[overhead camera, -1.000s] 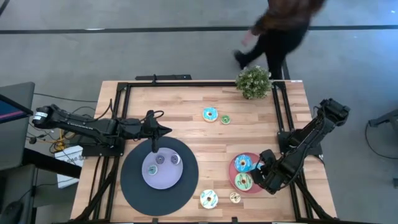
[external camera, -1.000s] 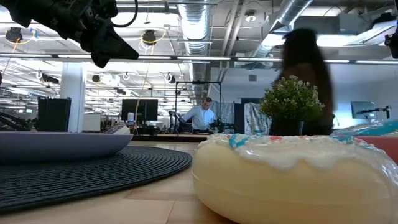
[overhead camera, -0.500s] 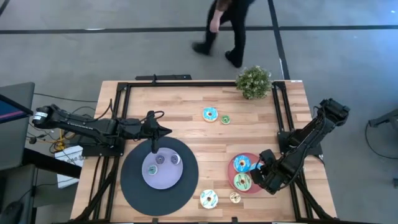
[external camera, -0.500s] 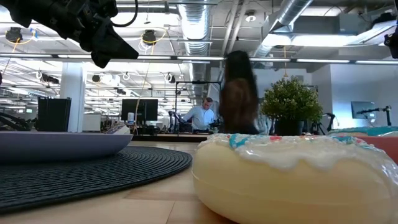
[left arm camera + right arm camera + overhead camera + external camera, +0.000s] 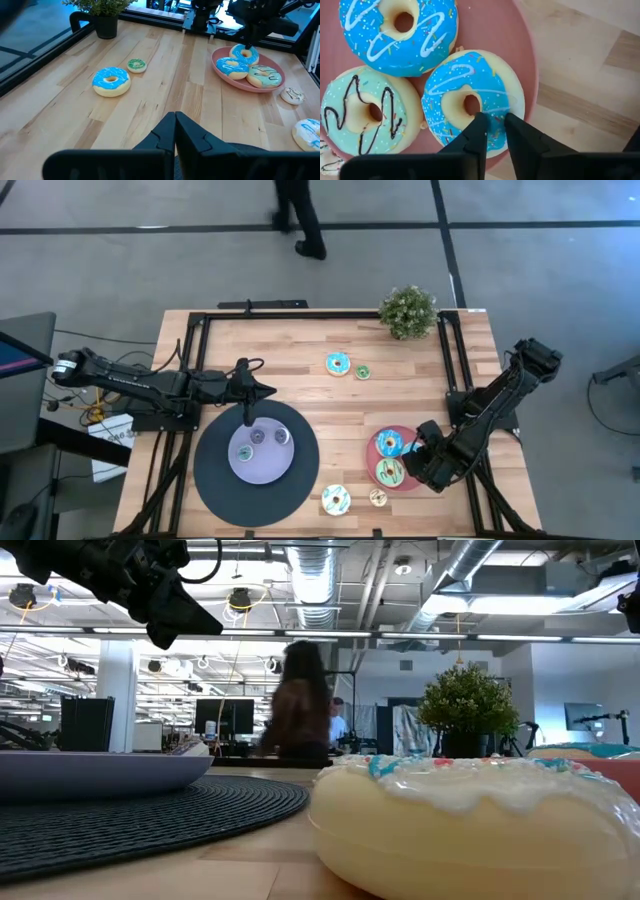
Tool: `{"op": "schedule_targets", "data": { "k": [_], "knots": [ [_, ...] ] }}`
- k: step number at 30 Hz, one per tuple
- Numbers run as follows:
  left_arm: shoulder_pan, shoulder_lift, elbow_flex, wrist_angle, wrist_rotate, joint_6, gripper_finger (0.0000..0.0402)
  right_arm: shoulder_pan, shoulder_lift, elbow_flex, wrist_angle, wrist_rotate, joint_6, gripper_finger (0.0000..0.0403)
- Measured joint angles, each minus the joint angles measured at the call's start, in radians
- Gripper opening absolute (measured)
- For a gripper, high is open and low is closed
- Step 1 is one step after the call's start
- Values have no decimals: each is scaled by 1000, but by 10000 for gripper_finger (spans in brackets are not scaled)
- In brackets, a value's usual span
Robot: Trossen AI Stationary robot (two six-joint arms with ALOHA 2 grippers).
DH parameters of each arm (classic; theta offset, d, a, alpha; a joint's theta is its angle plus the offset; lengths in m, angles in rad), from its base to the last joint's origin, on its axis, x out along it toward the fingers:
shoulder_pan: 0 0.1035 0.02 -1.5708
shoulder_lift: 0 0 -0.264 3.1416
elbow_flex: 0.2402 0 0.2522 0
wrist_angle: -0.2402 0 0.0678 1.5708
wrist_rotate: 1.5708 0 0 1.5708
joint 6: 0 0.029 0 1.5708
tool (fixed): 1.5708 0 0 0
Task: Pick & Place donuts
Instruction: Adjust the large blue donut on the pink plate, then put the large blue donut on the pink plate
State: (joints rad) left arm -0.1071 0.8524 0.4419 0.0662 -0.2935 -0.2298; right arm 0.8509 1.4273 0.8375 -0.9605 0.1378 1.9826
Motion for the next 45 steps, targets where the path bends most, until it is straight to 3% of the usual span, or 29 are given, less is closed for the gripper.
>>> {"op": "schedule_targets", "data": {
  "k": [18, 28, 36, 40, 45],
  "knots": [
    [0, 0, 0, 0, 0, 0, 0, 0, 0, 27, -11, -8, -50, 122],
    [0, 0, 0, 0, 0, 0, 0, 0, -1, 147, -253, -8, -110, 150],
    [0, 0, 0, 5, 0, 0, 0, -9, -11, 220, -386, -2, -241, 137],
    [0, 0, 0, 20, -1, 0, 0, -20, -28, 220, -360, 78, -342, 126],
    [0, 0, 0, 57, 0, 1, 1, -18, -35, 220, -285, 269, -528, 115]
  ]
}}
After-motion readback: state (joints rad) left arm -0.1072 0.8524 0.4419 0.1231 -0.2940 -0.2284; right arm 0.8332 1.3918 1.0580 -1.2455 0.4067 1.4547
